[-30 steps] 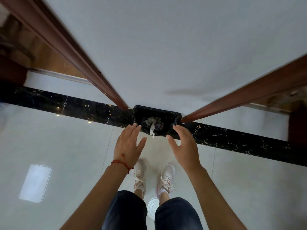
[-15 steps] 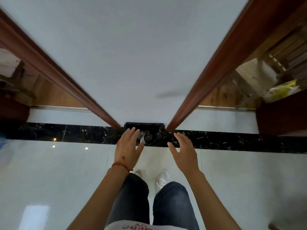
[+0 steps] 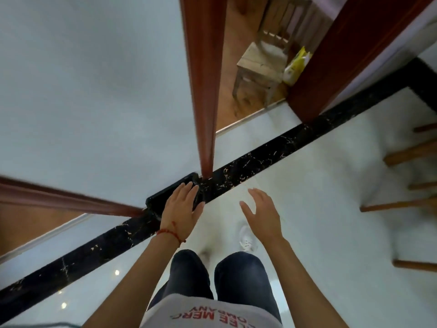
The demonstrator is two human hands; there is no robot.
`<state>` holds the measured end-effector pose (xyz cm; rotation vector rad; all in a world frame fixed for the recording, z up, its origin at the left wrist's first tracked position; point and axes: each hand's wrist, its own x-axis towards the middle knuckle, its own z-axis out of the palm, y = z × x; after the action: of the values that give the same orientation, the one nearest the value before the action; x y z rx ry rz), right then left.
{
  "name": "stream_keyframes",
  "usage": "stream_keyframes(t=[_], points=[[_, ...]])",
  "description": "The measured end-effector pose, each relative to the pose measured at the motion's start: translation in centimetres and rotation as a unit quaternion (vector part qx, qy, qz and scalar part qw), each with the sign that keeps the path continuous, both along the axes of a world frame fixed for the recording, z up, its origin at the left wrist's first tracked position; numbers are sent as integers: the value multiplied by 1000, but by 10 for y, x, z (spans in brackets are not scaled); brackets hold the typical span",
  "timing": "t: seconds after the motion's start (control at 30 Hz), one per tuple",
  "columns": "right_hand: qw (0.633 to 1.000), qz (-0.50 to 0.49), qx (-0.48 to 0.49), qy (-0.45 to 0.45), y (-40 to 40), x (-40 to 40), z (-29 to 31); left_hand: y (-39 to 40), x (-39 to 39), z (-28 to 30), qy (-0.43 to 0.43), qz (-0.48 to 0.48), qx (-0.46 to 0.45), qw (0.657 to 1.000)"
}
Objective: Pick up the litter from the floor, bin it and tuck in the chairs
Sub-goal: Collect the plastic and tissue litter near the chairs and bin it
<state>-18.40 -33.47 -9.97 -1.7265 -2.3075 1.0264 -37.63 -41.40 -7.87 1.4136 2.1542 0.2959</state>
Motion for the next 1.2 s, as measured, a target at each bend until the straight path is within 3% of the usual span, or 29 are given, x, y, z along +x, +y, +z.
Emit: stream_keyframes(t=[0.27, 0.53, 1.2], points=[[985, -171, -8, -15, -63, 69, 8, 9, 43, 1, 10, -164, -9, 986], [944, -329, -11, -6, -124, 150, 15, 17, 127, 6, 23, -313, 8, 949], [795, -607, -7, -7, -354, 370, 27, -98, 413, 14, 22, -556, 8, 831]])
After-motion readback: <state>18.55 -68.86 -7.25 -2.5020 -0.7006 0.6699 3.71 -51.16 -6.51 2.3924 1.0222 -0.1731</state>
